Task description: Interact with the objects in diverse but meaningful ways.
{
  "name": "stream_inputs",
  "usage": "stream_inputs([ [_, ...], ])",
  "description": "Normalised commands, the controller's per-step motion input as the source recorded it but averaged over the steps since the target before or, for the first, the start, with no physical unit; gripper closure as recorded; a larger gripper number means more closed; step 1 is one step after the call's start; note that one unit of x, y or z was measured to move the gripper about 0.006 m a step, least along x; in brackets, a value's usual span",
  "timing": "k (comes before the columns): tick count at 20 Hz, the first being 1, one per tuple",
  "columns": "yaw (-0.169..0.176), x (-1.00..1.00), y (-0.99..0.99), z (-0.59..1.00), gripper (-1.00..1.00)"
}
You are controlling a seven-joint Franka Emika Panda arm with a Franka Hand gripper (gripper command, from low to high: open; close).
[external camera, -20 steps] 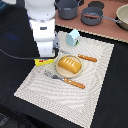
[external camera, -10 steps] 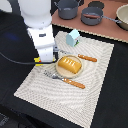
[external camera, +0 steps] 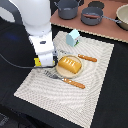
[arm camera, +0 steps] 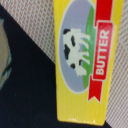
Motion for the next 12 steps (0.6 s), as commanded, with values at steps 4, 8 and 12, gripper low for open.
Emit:
stream_inputs([
  [4, 0.02, -0.22, 0.0, -0.15, -1.0],
  [8, 0.024, -0.2, 0.0, -0.13, 1.0],
  [12, 0.023, -0.23, 0.0, -0.13, 1.0],
])
